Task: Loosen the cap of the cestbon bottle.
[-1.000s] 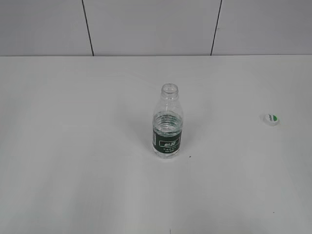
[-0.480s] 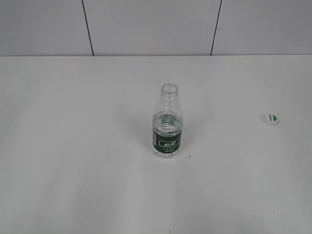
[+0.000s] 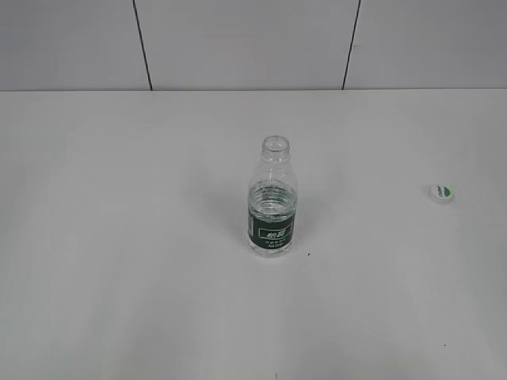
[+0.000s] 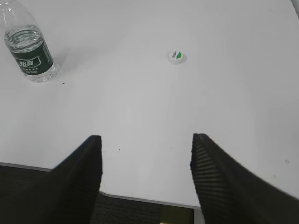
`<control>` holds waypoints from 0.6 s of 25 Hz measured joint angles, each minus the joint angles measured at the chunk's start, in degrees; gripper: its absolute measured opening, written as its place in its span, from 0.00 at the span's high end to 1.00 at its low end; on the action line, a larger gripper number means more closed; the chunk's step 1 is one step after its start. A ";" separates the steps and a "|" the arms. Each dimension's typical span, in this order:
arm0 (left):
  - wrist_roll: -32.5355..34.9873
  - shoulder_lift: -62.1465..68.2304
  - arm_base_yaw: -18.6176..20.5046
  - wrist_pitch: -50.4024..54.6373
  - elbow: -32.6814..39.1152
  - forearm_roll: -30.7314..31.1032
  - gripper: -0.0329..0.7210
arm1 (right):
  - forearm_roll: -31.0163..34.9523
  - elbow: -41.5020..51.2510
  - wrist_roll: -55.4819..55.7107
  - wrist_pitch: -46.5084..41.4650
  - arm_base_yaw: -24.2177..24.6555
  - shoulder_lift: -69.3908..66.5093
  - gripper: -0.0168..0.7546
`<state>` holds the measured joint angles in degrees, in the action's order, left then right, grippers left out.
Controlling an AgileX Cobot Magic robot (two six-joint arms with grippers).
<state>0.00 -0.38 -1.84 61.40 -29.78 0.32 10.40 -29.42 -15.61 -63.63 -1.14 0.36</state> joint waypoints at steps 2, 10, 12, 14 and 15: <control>0.32 0.00 0.00 0.00 0.00 0.30 0.48 | 0.00 0.00 0.00 0.00 0.00 0.00 0.38; 0.36 0.00 0.00 0.00 0.00 0.23 0.52 | -0.10 0.00 0.00 0.00 0.00 0.00 0.38; 0.36 0.00 0.00 0.00 0.00 -0.32 0.53 | -0.10 0.00 0.00 0.00 0.00 0.00 0.38; 0.36 0.00 0.00 0.00 0.00 0.23 0.54 | -0.14 0.00 0.00 0.00 0.00 0.00 0.38; 0.36 0.00 0.00 0.00 0.00 0.23 0.55 | -0.14 0.00 0.00 0.00 0.00 0.00 0.38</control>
<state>0.36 -0.38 -1.84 61.40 -29.78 0.55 10.26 -29.42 -15.61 -63.63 -1.14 0.36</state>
